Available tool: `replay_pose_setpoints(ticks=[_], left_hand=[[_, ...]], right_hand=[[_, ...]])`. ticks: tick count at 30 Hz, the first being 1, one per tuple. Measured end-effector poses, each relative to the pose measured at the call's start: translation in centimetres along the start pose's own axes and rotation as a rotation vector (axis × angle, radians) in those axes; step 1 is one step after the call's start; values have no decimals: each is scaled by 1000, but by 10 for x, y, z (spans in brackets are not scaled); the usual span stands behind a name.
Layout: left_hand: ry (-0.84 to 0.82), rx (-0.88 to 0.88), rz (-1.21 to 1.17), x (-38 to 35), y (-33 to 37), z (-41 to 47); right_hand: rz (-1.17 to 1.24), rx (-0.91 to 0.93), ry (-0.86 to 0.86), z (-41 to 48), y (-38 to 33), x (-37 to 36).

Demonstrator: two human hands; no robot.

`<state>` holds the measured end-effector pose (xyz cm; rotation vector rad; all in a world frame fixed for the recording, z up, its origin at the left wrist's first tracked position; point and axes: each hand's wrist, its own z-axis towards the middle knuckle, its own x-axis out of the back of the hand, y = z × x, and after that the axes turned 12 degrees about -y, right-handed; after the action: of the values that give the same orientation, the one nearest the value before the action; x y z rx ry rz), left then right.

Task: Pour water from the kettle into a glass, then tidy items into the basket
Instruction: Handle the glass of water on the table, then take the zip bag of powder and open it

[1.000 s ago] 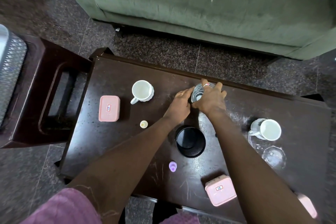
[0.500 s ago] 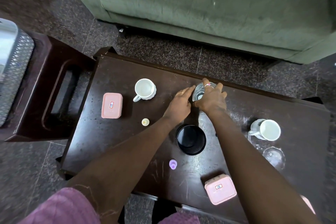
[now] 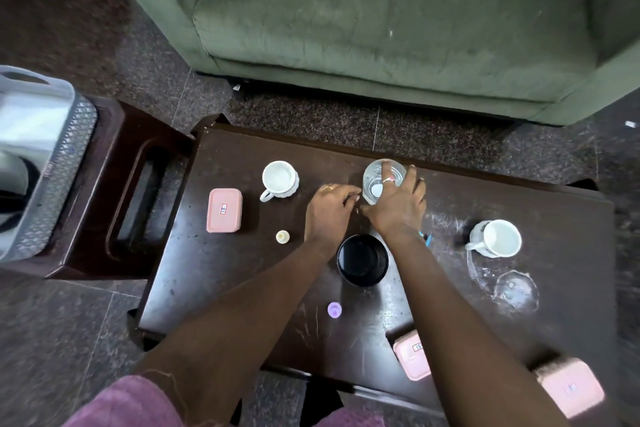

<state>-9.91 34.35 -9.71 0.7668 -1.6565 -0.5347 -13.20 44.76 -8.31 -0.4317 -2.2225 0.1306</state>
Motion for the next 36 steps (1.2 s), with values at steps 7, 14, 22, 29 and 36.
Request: replay_pose_setpoints(ticks=[7, 14, 22, 29, 36], left_hand=[[-27, 36, -1, 16, -2, -14], [-87, 45, -26, 38, -25, -31], [-55, 83, -59, 102, -70, -38], [228, 100, -55, 215, -146, -19], [569, 332, -244, 338, -225, 15]], right_hand=[[35, 35, 48, -28, -17, -20], [96, 15, 126, -52, -42, -47], [91, 94, 114, -76, -116, -64], [145, 388, 95, -73, -267, -79], [164, 693, 81, -64, -428, -105]])
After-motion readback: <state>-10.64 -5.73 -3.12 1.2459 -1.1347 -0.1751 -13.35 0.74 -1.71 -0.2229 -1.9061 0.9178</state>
